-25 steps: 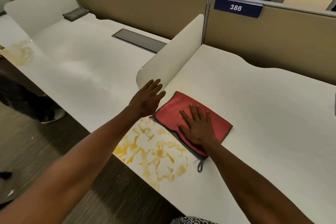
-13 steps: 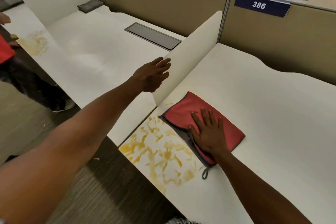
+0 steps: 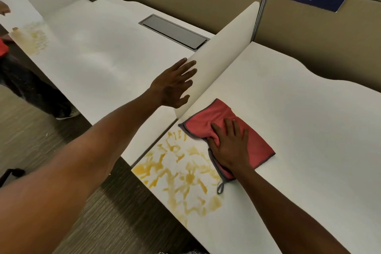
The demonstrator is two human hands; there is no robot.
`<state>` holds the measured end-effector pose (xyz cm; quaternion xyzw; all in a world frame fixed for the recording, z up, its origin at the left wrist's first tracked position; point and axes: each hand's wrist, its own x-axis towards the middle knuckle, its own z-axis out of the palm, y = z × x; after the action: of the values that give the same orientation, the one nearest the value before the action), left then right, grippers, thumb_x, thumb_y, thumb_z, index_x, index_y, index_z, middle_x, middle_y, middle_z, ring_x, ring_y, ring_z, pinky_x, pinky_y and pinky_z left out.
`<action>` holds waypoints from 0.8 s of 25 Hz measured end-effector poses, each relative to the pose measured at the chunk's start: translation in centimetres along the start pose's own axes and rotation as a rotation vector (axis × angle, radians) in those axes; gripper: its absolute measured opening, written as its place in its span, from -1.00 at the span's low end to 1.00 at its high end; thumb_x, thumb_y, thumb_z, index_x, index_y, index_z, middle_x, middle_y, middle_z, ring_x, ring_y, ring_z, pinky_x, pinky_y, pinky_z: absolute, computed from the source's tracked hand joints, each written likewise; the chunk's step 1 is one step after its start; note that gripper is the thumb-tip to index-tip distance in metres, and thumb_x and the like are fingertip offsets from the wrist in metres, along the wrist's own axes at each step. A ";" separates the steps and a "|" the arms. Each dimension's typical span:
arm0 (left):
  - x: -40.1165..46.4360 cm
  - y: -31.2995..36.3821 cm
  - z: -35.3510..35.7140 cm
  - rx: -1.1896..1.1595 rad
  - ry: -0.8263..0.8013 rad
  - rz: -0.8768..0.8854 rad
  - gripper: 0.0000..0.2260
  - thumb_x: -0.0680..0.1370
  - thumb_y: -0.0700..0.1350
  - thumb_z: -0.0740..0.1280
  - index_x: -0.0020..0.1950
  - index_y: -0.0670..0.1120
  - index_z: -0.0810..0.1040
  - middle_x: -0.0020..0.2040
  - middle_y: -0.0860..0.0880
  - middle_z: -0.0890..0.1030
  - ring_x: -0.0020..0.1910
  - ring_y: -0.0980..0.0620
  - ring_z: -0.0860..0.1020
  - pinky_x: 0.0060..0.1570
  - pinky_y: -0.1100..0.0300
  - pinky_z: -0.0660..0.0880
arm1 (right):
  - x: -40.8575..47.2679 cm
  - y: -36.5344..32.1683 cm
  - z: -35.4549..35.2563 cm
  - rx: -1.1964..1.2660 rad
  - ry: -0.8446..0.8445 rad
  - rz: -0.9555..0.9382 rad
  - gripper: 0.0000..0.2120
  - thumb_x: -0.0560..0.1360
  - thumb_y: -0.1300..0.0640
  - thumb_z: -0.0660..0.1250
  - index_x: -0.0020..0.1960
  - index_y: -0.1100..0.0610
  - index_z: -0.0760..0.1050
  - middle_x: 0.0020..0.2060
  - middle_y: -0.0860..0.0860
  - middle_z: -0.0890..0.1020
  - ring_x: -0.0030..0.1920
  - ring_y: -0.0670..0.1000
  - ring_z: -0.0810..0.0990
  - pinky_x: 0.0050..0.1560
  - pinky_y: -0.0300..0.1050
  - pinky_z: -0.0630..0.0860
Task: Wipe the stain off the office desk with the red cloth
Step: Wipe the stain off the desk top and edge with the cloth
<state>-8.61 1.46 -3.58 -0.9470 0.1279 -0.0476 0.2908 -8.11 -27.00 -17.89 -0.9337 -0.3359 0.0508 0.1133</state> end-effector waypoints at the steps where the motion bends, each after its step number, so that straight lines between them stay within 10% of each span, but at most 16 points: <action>1: 0.0 0.0 0.0 -0.007 0.020 -0.006 -0.46 0.55 0.18 0.10 0.22 -0.18 0.62 0.54 -0.20 0.37 0.62 -0.25 0.09 0.60 -0.15 -0.07 | 0.9 -0.4 -0.1 0.006 0.047 0.016 -0.50 0.65 -0.28 0.02 0.50 -0.14 0.37 0.53 0.18 0.37 0.53 0.31 0.31 0.52 0.43 0.17; 13: 0.1 0.0 1.8 -0.100 0.279 -0.010 -0.48 0.52 0.15 0.18 0.08 -0.25 0.67 0.32 -0.21 0.59 0.54 -0.29 0.29 0.57 -0.17 0.10 | -1.0 0.5 1.1 0.017 -0.080 -0.350 -0.44 0.70 -0.24 -0.11 0.68 -0.19 0.08 0.69 -0.05 0.09 0.69 0.09 0.00 0.61 0.33 0.02; 20: 0.2 0.0 2.7 -0.170 0.339 -0.018 -0.43 0.55 0.21 0.17 0.12 -0.27 0.67 0.29 -0.22 0.62 0.49 -0.31 0.37 0.54 -0.17 0.18 | 5.8 -5.6 1.1 0.039 -0.078 0.062 -0.43 0.69 -0.29 -0.15 0.68 -0.25 -0.05 0.70 0.04 -0.02 0.69 0.19 -0.09 0.59 0.38 -0.23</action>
<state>-7.95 2.82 -5.83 -0.9477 0.1701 -0.1980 0.1836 -7.27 -18.95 -17.72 -0.9385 -0.3100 0.0971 0.1166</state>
